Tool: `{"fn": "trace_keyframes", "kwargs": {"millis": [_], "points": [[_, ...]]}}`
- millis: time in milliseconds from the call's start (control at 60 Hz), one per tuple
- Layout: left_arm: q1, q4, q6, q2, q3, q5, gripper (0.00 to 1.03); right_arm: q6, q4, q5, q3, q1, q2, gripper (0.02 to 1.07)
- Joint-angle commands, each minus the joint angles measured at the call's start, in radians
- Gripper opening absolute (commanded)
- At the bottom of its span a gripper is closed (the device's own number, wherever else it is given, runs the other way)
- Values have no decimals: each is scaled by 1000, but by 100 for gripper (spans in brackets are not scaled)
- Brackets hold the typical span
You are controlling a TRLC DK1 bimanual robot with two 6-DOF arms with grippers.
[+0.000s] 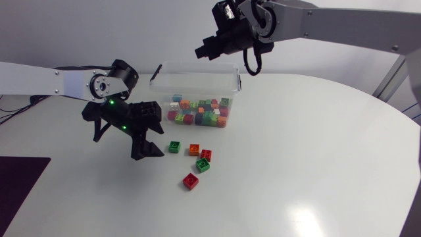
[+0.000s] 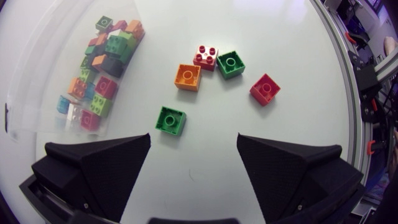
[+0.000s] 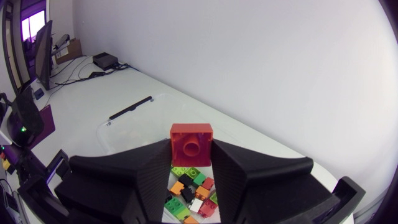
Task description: Place the duplo bricks in the container
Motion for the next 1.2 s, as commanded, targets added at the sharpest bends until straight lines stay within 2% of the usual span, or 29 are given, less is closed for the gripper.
{"fn": "trace_keyframes", "kwargs": {"millis": [0,67,100,200,450,617,717,850,950,1050,1100,1150,1183], "points": [[-3,-14,51,45,10,-7,96,30,12,13,51,9,68,29],[-3,-12,73,65,9,-14,96,36,-7,19,86,8,105,31],[-8,-6,81,74,9,-22,96,36,-13,27,100,8,119,40],[-11,20,110,97,12,-25,96,36,-36,31,119,8,131,105],[-43,123,144,182,61,-48,96,-10,-80,-1,-1,5,-29,104],[-46,120,160,248,136,-48,96,-51,-88,-19,-165,34,-162,104],[-51,103,162,304,179,-63,96,-125,-134,-65,-274,69,-231,103],[-51,85,171,327,199,-73,87,-212,-160,-102,-385,104,-286,103],[-51,82,174,343,207,-73,86,-252,-180,-128,-424,120,-294,103],[-52,82,173,355,210,-73,75,-290,-205,-144,-448,144,-283,103],[-54,82,171,361,213,-73,63,-317,-231,-151,-448,160,-265,103],[-55,82,170,363,214,-73,57,-343,-246,-156,-449,173,-250,103],[-55,82,168,363,216,-71,50,-359,-257,-161,-448,184,-234,103]]}}
